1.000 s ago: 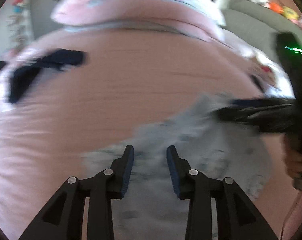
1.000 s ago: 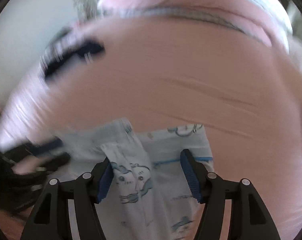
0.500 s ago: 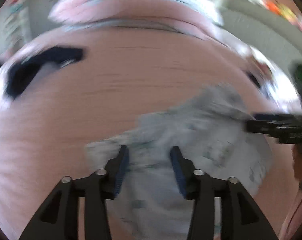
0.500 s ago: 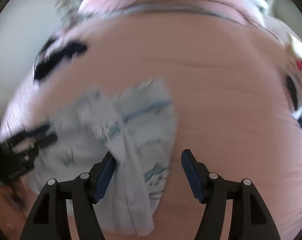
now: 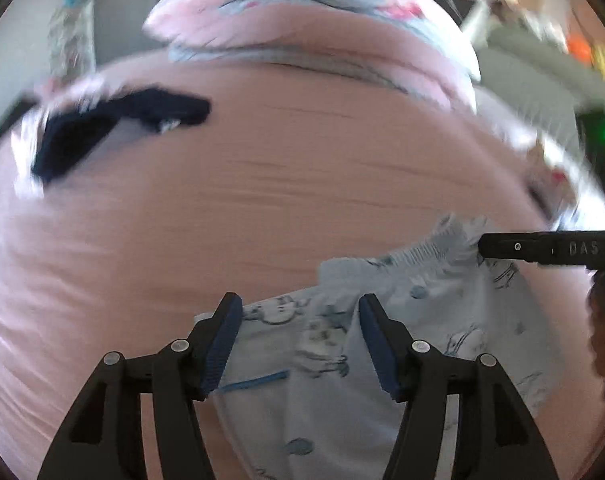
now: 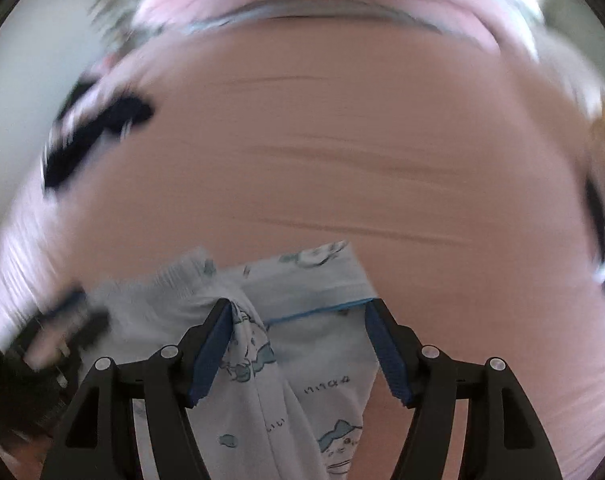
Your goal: Fold clothes
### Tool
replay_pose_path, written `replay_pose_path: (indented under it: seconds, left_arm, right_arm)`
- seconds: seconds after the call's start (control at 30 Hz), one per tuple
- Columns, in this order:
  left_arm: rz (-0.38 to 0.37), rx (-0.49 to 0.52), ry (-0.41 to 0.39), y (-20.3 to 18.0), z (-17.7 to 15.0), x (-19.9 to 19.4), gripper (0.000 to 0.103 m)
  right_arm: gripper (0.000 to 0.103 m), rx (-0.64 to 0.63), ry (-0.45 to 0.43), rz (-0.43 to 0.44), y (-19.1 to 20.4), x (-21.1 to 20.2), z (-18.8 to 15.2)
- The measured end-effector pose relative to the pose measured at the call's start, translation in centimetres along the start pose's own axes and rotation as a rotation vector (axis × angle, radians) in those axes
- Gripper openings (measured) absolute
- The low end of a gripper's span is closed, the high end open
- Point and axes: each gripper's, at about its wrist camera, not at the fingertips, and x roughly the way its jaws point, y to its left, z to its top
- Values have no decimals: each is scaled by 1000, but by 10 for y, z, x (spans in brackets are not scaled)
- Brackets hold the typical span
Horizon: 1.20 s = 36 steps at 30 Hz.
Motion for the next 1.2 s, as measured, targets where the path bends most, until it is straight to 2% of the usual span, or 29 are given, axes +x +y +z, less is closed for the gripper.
replay_pose_path:
  seconds: [0.03,0.1,0.17,0.2,0.27,0.33,0.43,0.5,0.57,0.63,0.7,0.8,0.87,0.9,0.93,0.97,1.07,1.1,1.13,1.17,1.2]
  left_arm:
    - [-6,-21,-8,5,2,-6,58]
    - [-76,-51,-29,7,0,-15,58]
    - [-145,-79,-41,7,-3,-21,58]
    - [-163,-74,-30,3,-7,-20,58]
    - [-137,-17,-3,-4,-11,-13,58]
    - [-64,59,43,-11,-23,-11,58]
    - [40,125,85,-7,-47,-26,58]
    - [94,135,79,4,-53,-40,58]
    - [88,48,72,24,-54,-54,58]
    - [73,-53,66,44,-55,-69,58]
    - [-26,-112,39,49,-55,-77,58]
    - [-116,-44,46,27,-58,-79,58]
    - [-90,74,111,6,-66,-66,58]
    - [-37,133,154,1,-68,-58,59]
    - [-9,161,168,1,-70,-55,61]
    - [7,180,172,2,-71,-54,60]
    - [80,150,176,19,-64,-60,60]
    - [118,141,177,27,-63,-61,60]
    - [112,119,177,30,-61,-60,60]
    - [91,94,175,33,-59,-58,60]
    - [71,69,173,35,-57,-57,60]
  right_arm:
    - [67,27,-1,46,-5,-9,0]
    - [67,43,-2,124,-5,-28,-5]
    - [67,5,-7,124,3,-39,-18]
    - [67,-55,-8,83,10,-44,-31]
    - [67,-180,-9,-2,25,-52,-57]
    - [67,-328,25,-95,42,-42,-88]
    - [68,-348,74,-143,25,-28,-111]
    - [69,-244,52,-68,-3,-37,-108]
    - [74,-169,49,-58,-24,-46,-104]
    - [74,-137,27,-44,-33,-59,-104]
    - [74,-143,7,-36,-32,-65,-105]
    - [74,-199,-15,-33,-20,-69,-111]
    - [74,-231,10,-61,-17,-68,-119]
    - [73,-246,21,-100,-18,-63,-120]
    - [73,-258,31,-134,-20,-58,-122]
    - [73,-245,30,-119,-28,-60,-120]
    - [74,-199,25,-89,-52,-72,-115]
    - [73,-201,22,-118,-58,-76,-114]
    - [73,-215,15,-212,-67,-82,-113]
    - [74,-220,10,-251,-77,-88,-114]
    - [74,-205,6,-250,-89,-93,-112]
